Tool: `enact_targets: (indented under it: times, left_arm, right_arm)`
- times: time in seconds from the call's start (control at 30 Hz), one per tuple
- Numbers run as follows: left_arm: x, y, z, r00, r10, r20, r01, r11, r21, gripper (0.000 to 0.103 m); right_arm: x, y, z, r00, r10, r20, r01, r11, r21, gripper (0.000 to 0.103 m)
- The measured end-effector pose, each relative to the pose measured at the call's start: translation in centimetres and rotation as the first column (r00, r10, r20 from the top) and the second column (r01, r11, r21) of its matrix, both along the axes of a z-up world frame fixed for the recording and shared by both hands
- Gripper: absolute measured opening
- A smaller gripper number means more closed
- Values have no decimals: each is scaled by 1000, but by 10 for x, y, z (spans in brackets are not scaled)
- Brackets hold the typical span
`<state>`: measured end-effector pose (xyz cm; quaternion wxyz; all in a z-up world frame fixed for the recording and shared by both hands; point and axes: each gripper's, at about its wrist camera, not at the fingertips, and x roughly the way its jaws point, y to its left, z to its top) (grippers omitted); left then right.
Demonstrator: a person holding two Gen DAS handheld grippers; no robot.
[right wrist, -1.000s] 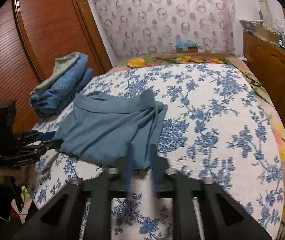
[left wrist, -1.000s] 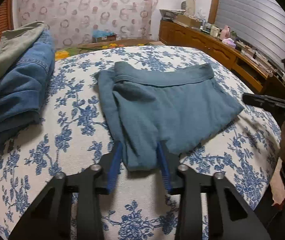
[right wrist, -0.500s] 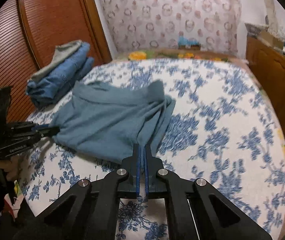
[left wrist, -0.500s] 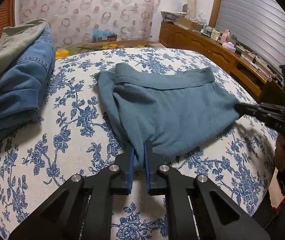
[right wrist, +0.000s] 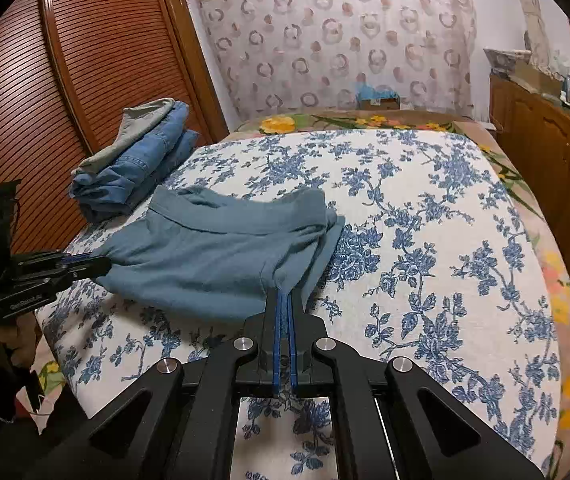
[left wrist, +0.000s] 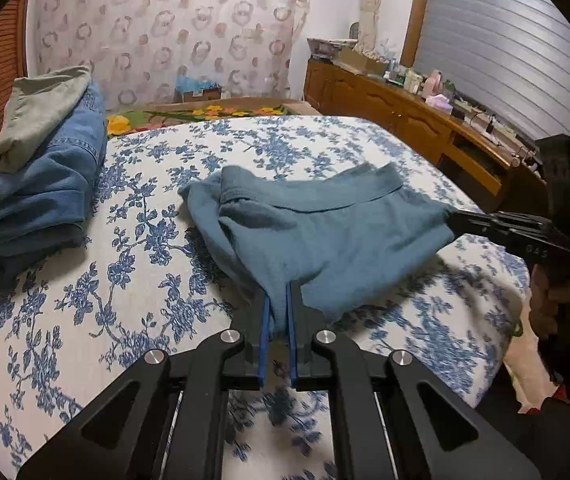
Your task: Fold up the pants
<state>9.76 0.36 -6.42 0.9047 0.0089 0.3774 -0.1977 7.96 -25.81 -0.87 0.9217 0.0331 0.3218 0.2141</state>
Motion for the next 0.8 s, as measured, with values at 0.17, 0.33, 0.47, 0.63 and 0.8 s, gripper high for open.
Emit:
enact_targets:
  times: [0.17,0.33,0.47,0.63,0.8]
  left_arm:
    - [-18,1,4,1000,-3,2,3,1000,0,8]
    - [-32,-5,5,1000,-18,0,18,1000,11,8]
    - [-40,-9,8,999,-32,6,31,999,14,8]
    - [-45,-13,4,999,-39,-5,39,999,20,8]
    - [-43,-12,-1,999,-31,-21,32,999,23,8]
  right_arm:
    - [-17,-3,5,1000,17,8,-17,1000,19,2]
    - [-34,-5,5,1000,21,1,-21,1000,5,3]
    - [-46,-8,9,1000,18,11,-18,1000,1,3]
    - [-53,-12,7,1000,16,6,-16,1000,-5,3]
    - [-52,-10,0,999,17,-30,-17,1000,-8,3]
